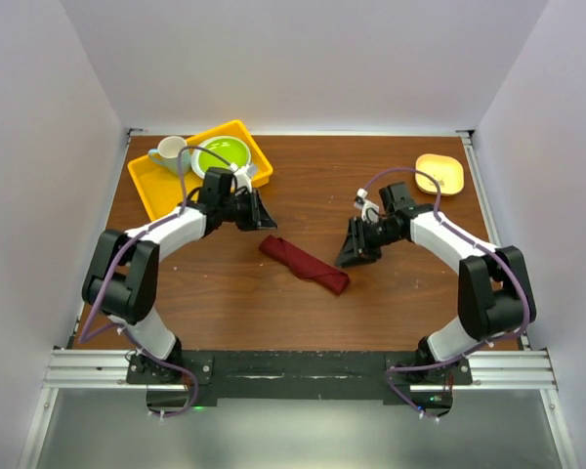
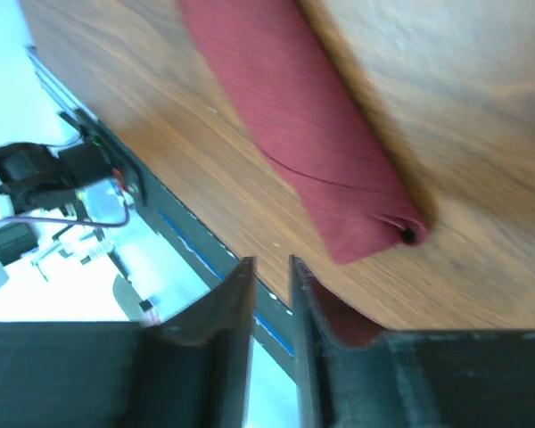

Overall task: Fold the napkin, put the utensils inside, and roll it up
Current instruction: Roll the napkin with the utensil

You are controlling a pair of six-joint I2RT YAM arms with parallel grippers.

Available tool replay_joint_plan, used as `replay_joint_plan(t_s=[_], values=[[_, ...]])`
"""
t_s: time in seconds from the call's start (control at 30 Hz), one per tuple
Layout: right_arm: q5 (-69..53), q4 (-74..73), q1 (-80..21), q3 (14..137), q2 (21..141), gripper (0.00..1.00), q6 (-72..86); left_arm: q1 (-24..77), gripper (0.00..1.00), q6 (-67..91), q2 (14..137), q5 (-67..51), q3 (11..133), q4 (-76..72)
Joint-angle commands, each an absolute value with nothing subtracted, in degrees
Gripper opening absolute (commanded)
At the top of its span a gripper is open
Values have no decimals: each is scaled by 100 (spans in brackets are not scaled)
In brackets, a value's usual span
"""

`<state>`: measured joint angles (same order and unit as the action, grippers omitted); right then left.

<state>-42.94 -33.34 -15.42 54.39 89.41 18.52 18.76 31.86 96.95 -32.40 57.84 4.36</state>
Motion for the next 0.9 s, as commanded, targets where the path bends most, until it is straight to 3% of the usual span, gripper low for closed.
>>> replay_joint_plan(t_s=[0.0,0.1,0.33,0.5,0.57,0.7,0.87], values=[[-3712,-3655,-1626,6237,8824,54,1706,1837,10,3286,9229,-3225,5854,527],[-2833,-3927,-1933,6887,9104,74,1363,1837,12,3576,9098,-3234,5827,589],[-1012,-4527,-3241,8147,10124,88,581,1828,42,4324,8350,-2813,5476,799],[-467,-4666,-3691,8708,10599,92,246,1819,52,4245,7911,-2285,5441,1440],[-361,-4615,-3771,8710,10521,93,508,1881,63,4149,7901,-2434,5370,1389],[1346,-5298,-3753,8938,10266,93,1641,2318,67,4524,8296,-1848,5756,2485],[2145,-6301,-3394,8660,9461,96,2601,3066,70,5720,8691,-661,6538,3513]])
